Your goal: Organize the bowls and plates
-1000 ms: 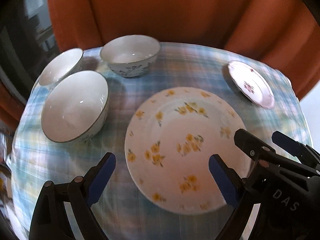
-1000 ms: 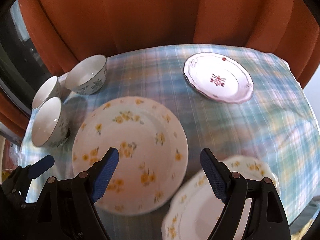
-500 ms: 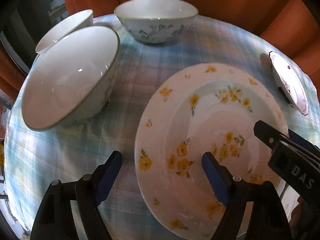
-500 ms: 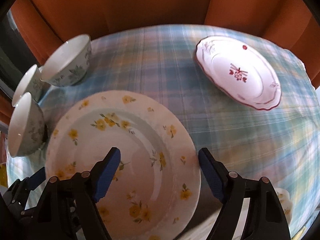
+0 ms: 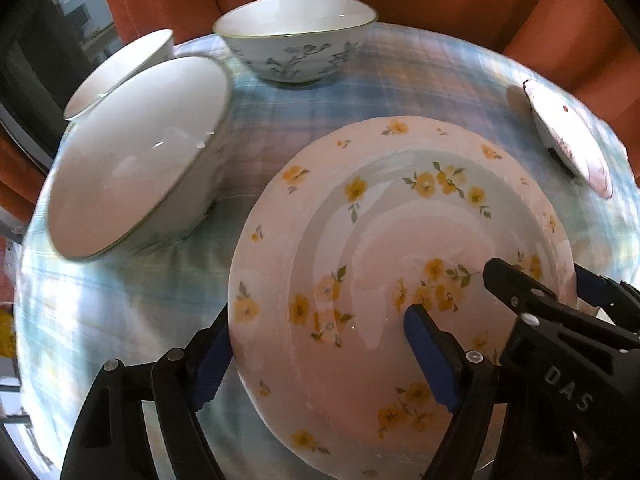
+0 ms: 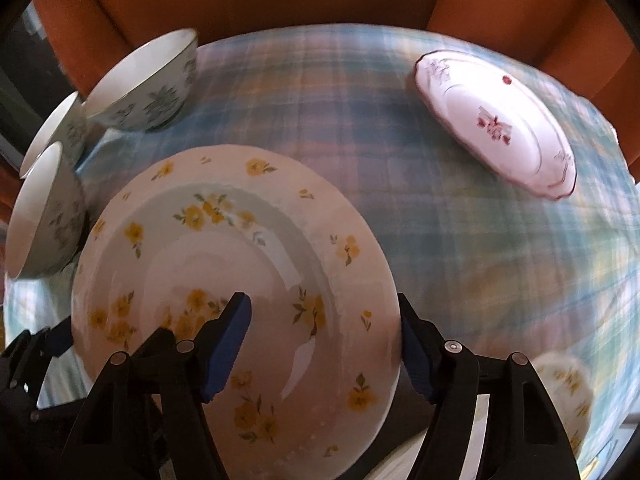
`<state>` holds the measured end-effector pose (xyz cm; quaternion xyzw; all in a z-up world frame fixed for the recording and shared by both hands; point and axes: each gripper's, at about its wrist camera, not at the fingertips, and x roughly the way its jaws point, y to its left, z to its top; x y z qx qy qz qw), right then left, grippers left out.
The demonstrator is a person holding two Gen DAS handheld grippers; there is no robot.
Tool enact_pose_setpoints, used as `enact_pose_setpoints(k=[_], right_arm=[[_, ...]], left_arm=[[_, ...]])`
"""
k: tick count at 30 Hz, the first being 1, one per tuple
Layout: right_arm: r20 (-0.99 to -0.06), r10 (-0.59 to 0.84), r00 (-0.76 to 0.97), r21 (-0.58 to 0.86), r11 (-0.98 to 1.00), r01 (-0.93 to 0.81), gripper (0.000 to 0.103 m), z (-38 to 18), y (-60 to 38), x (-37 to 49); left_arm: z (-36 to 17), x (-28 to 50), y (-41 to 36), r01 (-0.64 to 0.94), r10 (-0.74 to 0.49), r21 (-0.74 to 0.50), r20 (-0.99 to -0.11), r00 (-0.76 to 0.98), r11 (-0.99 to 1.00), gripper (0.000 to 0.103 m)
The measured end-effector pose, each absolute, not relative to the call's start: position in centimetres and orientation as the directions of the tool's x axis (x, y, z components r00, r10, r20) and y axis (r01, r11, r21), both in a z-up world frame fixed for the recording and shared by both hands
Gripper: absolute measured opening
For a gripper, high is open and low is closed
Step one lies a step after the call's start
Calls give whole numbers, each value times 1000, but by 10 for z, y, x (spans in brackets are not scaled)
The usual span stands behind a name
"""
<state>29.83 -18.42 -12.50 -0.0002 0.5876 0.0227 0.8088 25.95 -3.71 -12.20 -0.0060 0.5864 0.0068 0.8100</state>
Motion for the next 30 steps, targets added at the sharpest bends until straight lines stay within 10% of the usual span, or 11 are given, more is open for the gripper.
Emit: enact_pose_setpoints(k=[30], right_arm=[[-964, -2, 265, -10, 1000, -29, 63, -116, -167, 267]], left_arm=[[-114, 229, -21, 23, -28, -22, -961, 274, 999, 81]])
